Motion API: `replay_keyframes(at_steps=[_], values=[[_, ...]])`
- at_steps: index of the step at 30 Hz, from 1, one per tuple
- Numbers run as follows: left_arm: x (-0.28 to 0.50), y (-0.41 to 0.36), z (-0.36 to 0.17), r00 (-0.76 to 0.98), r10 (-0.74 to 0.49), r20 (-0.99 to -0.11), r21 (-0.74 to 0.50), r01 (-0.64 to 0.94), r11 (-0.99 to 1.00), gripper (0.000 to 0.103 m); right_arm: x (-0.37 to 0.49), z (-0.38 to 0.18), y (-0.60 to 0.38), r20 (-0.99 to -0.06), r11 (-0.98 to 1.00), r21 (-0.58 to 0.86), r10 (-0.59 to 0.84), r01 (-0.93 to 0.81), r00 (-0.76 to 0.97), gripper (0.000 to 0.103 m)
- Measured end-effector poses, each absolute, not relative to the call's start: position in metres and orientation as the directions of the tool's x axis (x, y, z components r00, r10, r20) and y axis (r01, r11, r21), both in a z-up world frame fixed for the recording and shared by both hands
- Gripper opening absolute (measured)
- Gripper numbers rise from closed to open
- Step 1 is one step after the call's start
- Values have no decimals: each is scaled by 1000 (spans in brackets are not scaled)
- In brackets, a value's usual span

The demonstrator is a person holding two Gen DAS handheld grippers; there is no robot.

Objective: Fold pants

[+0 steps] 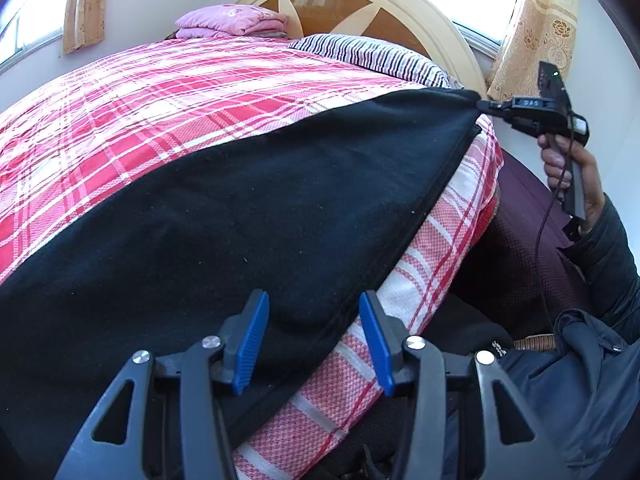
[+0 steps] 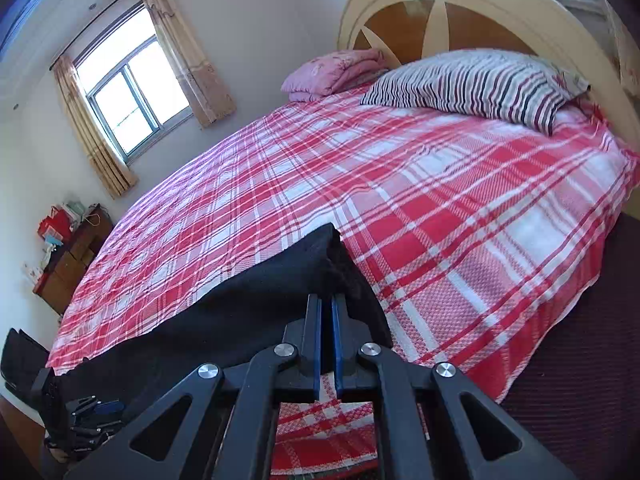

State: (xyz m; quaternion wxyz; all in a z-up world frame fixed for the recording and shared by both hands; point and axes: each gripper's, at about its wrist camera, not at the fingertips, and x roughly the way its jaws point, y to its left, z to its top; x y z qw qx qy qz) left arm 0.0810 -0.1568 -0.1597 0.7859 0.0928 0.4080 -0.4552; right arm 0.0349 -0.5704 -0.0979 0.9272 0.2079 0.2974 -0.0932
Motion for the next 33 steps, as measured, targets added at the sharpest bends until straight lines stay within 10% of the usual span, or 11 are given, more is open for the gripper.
replay_keyframes(at_steps=[24,28,33], values=[[85,-149,-148,292,-638,-713,-201,785,585,50,49,-125,-573,-690,923,164,-145,348,710,6],[98,-130,-129,363,-602,-711,-136,770,624,50,46,-113,-567,-671,917,141,-188,372,717,50],[111,-81,-125,460,-504,-731,-38,710,703,50,53,-83,-522,-618,955,63,-190,289,763,53]])
